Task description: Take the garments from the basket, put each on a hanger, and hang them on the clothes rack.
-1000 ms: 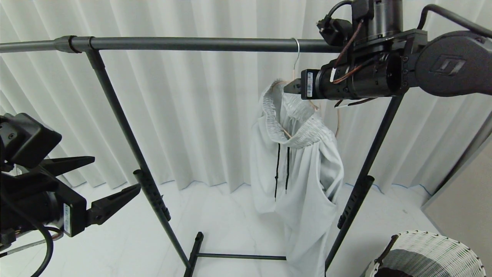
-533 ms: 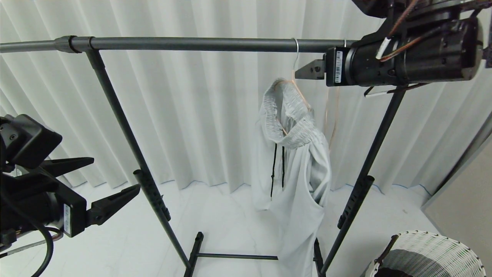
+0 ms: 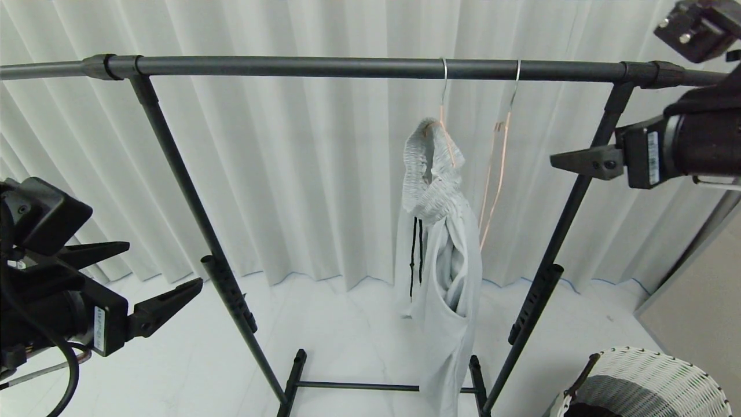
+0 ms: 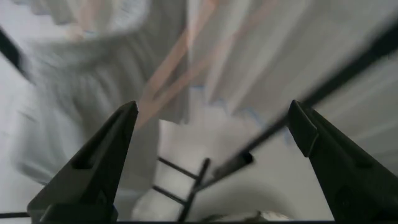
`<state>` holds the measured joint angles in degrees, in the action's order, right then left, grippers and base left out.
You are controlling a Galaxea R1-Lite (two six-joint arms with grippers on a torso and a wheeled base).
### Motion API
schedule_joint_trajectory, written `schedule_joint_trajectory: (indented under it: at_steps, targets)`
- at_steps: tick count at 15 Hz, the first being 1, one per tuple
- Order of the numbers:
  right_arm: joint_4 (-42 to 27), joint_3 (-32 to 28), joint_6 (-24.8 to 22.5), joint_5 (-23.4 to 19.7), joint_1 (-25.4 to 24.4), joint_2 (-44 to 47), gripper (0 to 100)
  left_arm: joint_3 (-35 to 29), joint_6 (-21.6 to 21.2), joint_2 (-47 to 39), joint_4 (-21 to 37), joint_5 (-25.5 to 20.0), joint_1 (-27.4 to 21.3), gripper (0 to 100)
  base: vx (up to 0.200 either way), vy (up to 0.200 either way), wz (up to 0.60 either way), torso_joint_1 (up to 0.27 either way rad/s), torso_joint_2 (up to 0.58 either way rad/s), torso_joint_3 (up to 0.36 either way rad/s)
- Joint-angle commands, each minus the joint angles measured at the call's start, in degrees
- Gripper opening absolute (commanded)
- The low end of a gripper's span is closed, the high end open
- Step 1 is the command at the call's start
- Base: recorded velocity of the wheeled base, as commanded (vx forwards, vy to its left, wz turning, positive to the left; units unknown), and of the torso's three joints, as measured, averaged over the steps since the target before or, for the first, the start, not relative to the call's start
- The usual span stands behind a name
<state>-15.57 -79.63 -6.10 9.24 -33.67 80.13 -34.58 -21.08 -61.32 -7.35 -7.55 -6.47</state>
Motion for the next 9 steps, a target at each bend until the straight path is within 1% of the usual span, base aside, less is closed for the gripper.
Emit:
schedule_joint_trajectory:
  at_steps: [1, 4, 6, 7, 9]
  targets:
    - [3.61, 9.58, -2.61, -0.01, 6.6, -8.32, 100, 0.13, -0.02, 0.15, -0.03, 0.08, 1.02, 100, -0.2, 0.0, 0.0, -0.002, 0.01, 0.007]
    - [4.32, 16.44, -6.03, 0.08, 13.1, -11.66, 100, 0.13, -0.02, 0.32, -0.03, 0.16, 2.34, 100, -0.2, 0.0, 0.0, 0.006, 0.01, 0.002]
    - [4.76, 20.74, -9.64, 0.52, 18.2, -13.07, 100, 0.22, -0.02, 0.41, -0.03, 0.16, 2.61, 100, -0.2, 0.0, 0.0, -0.007, 0.0, 0.01]
    - [5.81, 22.59, -10.96, 0.52, 19.87, -13.6, 100, 0.22, -0.02, 0.5, -0.03, 0.25, 2.69, 100, -0.2, 0.0, 0.0, 0.002, 0.0, 0.002]
    - [11.79, 28.04, -12.36, 0.52, 23.04, -14.3, 100, 0.4, -0.02, 0.76, -0.03, 0.25, 2.78, 100, -0.2, 0.0, 0.0, 0.0, 0.0, 0.005]
